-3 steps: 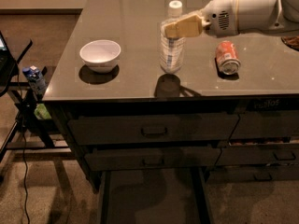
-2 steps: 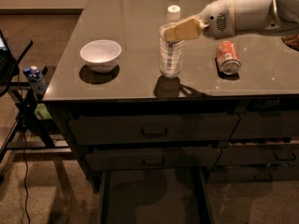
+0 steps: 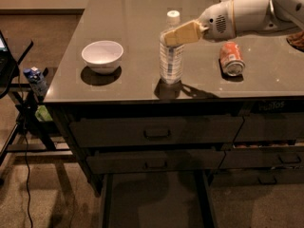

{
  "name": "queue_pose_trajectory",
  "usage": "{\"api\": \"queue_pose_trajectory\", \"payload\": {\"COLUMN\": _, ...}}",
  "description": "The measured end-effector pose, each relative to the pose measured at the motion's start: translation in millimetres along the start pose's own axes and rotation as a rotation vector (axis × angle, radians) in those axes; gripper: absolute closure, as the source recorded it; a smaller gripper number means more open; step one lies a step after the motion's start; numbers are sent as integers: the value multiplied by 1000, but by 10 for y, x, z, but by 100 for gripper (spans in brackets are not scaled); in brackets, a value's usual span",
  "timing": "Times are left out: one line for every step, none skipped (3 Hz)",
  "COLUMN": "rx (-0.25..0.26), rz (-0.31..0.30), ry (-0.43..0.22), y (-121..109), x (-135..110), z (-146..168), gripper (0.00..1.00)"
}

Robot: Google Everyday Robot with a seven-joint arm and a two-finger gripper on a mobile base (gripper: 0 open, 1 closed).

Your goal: Pick blue plastic bottle from bottom drawer and place on counter

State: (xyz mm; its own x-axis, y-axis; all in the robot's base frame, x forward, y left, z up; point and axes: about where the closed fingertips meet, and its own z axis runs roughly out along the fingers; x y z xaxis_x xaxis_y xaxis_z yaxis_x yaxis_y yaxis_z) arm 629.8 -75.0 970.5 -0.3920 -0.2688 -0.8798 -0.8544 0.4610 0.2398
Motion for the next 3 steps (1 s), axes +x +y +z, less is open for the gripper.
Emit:
{"api": "queue_pose_trajectory", "payload": {"rx": -16, "rz": 9, "ry": 25, "y": -35, "x": 43, "z": 44, "gripper": 100}}
{"api": "queue_pose_trajectory", "payload": {"rx": -31, "rz": 22, "ry": 30, "y": -53, "x": 119, "z": 78, "gripper": 100}}
{"api": "queue_pose_trajectory", "payload": {"rx": -31, "rz": 22, "ry": 30, "y": -53, "x": 119, "z": 78, "gripper": 82}}
